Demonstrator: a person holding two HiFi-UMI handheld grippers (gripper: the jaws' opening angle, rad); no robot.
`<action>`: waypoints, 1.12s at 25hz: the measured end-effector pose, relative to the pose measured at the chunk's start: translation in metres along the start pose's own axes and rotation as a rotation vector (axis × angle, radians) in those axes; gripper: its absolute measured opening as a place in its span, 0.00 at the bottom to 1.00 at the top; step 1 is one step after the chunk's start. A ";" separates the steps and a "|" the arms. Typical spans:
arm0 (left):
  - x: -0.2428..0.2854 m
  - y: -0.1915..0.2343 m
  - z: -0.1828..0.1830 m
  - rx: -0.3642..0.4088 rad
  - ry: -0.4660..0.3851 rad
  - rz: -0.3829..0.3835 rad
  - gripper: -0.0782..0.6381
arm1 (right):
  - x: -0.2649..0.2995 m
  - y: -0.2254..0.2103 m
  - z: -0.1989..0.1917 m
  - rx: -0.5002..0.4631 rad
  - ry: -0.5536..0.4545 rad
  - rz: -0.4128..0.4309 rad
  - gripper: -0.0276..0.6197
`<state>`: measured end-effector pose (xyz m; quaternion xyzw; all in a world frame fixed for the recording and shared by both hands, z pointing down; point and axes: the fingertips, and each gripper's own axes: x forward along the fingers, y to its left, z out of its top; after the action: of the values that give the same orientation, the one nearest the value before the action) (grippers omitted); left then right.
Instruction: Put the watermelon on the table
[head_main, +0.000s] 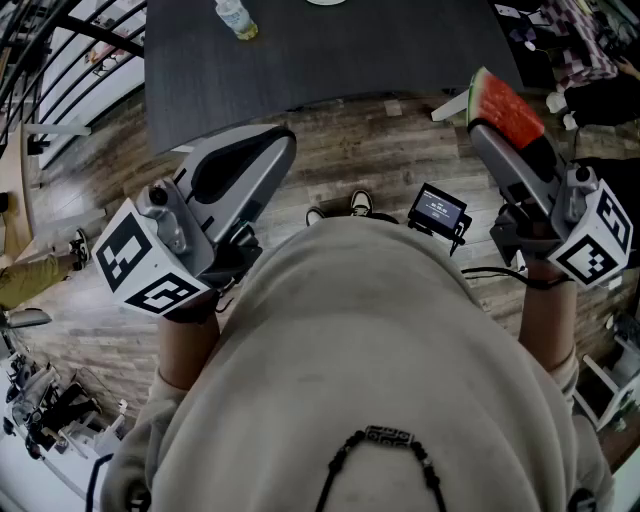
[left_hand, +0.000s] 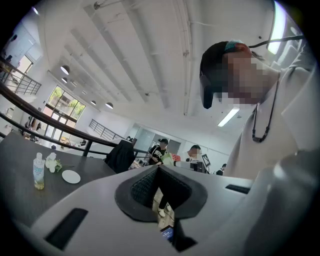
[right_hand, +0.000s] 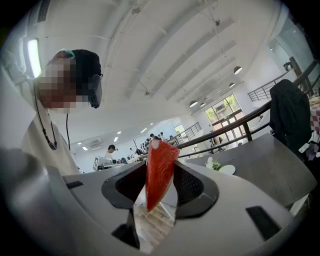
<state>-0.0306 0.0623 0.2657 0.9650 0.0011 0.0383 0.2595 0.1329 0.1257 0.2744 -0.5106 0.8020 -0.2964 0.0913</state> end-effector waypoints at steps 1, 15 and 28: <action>0.001 0.000 0.000 0.000 -0.003 -0.003 0.12 | -0.001 -0.002 0.000 -0.001 -0.002 0.000 0.33; 0.012 0.002 -0.013 -0.016 0.018 0.007 0.12 | -0.005 -0.020 -0.010 0.034 0.002 -0.002 0.33; 0.048 -0.004 -0.027 0.003 0.088 -0.031 0.12 | -0.032 -0.044 -0.012 0.062 -0.064 -0.007 0.33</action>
<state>0.0154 0.0801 0.2903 0.9627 0.0277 0.0764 0.2582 0.1763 0.1450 0.3043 -0.5195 0.7872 -0.3051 0.1317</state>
